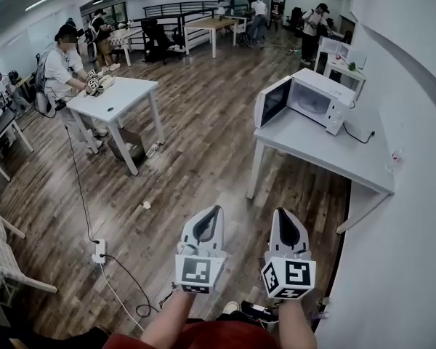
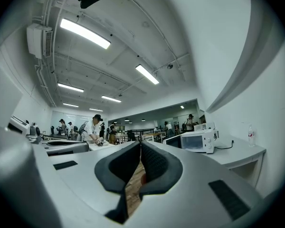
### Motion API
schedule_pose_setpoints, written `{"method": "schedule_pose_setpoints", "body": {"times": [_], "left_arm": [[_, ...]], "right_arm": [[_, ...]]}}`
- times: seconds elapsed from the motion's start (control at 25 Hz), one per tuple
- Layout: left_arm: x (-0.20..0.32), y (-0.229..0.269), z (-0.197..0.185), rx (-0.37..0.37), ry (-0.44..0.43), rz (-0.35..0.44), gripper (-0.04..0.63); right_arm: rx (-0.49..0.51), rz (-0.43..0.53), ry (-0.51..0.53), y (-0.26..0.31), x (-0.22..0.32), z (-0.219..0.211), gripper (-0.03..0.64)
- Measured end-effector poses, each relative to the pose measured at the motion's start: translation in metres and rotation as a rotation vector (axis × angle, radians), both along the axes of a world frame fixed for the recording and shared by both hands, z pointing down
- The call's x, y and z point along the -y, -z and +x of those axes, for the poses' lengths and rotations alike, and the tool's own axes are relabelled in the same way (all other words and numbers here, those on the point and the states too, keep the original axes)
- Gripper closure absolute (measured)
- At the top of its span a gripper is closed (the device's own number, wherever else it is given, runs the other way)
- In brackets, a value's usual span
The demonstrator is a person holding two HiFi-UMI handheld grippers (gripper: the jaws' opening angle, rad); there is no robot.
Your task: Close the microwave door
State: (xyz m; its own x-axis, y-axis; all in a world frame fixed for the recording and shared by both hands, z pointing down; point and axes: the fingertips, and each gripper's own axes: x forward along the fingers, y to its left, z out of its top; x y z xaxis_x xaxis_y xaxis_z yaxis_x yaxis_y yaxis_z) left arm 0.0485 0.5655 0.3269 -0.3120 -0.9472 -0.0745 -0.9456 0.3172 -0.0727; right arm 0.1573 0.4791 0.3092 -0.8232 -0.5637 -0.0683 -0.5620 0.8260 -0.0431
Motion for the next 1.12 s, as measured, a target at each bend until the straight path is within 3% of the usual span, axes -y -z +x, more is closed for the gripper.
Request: {"method": "schedule_pose_setpoints", "body": {"times": [0.6,1.12], "left_arm": [[0.085,-0.011,-0.047,-0.013,-0.026,0.009,0.569],[0.165,-0.014,-0.168,-0.029,-0.108,0.03,0.569]], "right_arm": [[-0.021,-0.011,-0.014,-0.022,0.082,-0.047,0.588],[-0.045,0.01,-0.089,-0.024,0.157,-0.162,0.588]]}}
